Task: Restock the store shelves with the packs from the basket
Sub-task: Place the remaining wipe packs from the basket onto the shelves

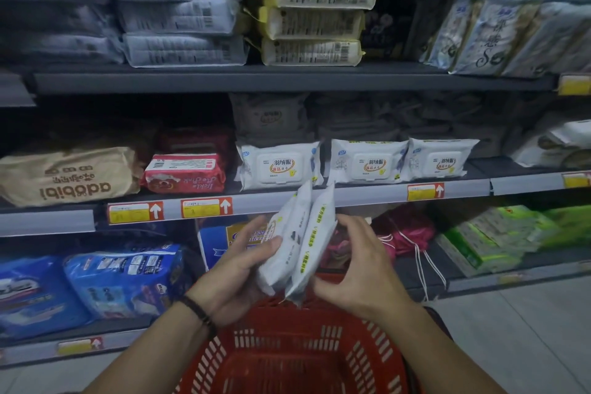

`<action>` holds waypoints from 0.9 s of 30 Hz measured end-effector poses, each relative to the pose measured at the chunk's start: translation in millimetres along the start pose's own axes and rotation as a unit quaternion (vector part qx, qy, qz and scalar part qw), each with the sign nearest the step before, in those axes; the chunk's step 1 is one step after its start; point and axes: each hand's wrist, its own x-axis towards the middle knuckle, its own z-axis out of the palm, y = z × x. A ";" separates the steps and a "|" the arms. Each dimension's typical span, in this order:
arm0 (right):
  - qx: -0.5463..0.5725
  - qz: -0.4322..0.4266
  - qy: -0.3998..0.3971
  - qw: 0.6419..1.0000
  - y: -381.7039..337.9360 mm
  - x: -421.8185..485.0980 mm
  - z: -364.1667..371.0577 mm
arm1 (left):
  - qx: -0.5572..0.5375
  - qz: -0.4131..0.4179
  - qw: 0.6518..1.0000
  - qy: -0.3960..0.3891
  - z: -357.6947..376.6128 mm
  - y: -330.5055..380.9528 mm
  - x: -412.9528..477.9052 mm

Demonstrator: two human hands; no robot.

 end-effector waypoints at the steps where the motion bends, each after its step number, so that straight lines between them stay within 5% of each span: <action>1: 0.004 -0.001 0.006 1.000 0.2 -0.6 -0.6 | 0.006 0.002 1.000 -0.005 -1.1 1.2 1.2; 17: -0.027 0.052 0.103 0.993 7.1 0.1 -13.8 | 0.142 0.104 0.983 0.055 -7.2 17.8 -3.9; 27: -0.093 0.132 0.180 0.970 21.0 -10.3 -70.7 | 0.469 0.179 0.864 0.050 49.7 12.8 22.6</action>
